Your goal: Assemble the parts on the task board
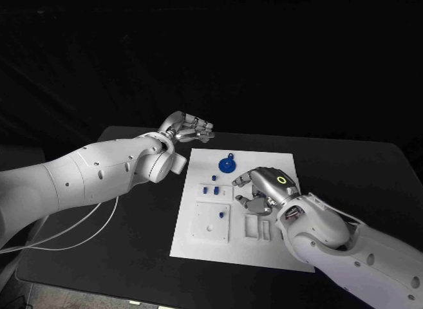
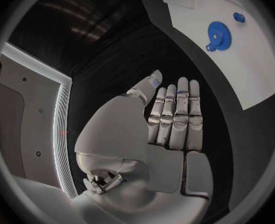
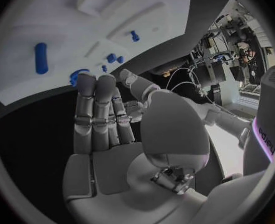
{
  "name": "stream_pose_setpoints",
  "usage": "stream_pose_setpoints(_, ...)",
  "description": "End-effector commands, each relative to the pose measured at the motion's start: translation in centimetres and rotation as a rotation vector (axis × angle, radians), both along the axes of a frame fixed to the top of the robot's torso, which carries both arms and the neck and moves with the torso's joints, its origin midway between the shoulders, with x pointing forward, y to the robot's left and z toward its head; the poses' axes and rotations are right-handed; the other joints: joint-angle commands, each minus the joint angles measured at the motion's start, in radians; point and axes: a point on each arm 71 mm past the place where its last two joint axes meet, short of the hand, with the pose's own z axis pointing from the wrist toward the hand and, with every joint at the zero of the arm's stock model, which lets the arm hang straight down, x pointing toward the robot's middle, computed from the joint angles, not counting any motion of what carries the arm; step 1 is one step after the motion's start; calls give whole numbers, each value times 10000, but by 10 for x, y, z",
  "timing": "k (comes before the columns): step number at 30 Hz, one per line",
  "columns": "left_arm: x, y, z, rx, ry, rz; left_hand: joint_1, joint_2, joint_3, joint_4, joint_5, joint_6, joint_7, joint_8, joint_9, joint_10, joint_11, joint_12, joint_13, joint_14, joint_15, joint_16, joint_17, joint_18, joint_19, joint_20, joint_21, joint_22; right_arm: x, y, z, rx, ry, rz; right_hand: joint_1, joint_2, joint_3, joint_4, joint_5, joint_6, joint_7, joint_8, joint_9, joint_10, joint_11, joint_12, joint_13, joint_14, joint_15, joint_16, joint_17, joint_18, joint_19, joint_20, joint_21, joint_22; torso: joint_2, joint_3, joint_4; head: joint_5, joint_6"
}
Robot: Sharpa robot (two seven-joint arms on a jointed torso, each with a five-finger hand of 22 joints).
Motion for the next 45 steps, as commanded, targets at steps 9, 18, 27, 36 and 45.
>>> stream_pose_setpoints(9,-1,1,4,-98,-353,-3,50,-12,53,32,59,41,3,10,13,226,-43,-2,2,29,-48,-17,6,-76,-37,-59,14,229,24,-36,-2,-994,986,-830,399,189,-1862,281,-333,-220,-130,-42,-7,-710,125,-16,-5,-38,119,118,-83,80,425,71,-710,-426,9,19,16,-67,81)
stream_pose_setpoints(18,-1,1,3,-102,-302,-18,37,-24,62,35,56,28,7,10,13,135,-15,-4,1,-5,-30,-19,2,-69,-47,-44,-1,252,33,-42,-11,-1806,1395,-1019,699,270,-2087,414,-339,-254,-175,-44,-7,-848,147,-15,-7,-49,124,189,-95,121,420,73,-624,-972,24,23,35,-91,49)
stream_pose_setpoints(27,-1,1,3,-96,-262,-19,38,-27,66,35,55,26,7,11,14,111,-7,-4,1,-18,-25,-17,2,-63,-51,-37,-4,258,37,-46,-16,-2326,1405,-1290,546,254,-1042,116,-352,-96,-101,-56,-13,-600,108,-35,-19,-60,89,218,-94,77,408,32,-436,-1073,19,11,23,-87,26)
stream_pose_setpoints(36,-1,1,3,-90,-214,-28,29,-28,67,45,55,20,7,9,13,92,-2,-4,1,-30,-19,-18,3,-59,-59,-30,-8,262,38,-46,-18,-2509,1404,-1373,315,305,170,-41,-346,306,68,-25,3,-161,13,-11,-11,-62,63,272,-47,49,398,-2,-216,-1022,17,17,24,-79,-14)
stream_pose_setpoints(45,-1,2,2,-85,-170,-39,22,-27,68,57,54,17,7,11,14,73,4,-3,1,-42,-13,-19,3,-55,-62,-23,-13,258,37,-44,-16,-2440,1287,-1351,232,464,528,-88,-343,886,7,-4,25,714,-211,-10,3,-60,-55,336,4,-35,400,-87,99,-873,16,20,32,-80,-41)
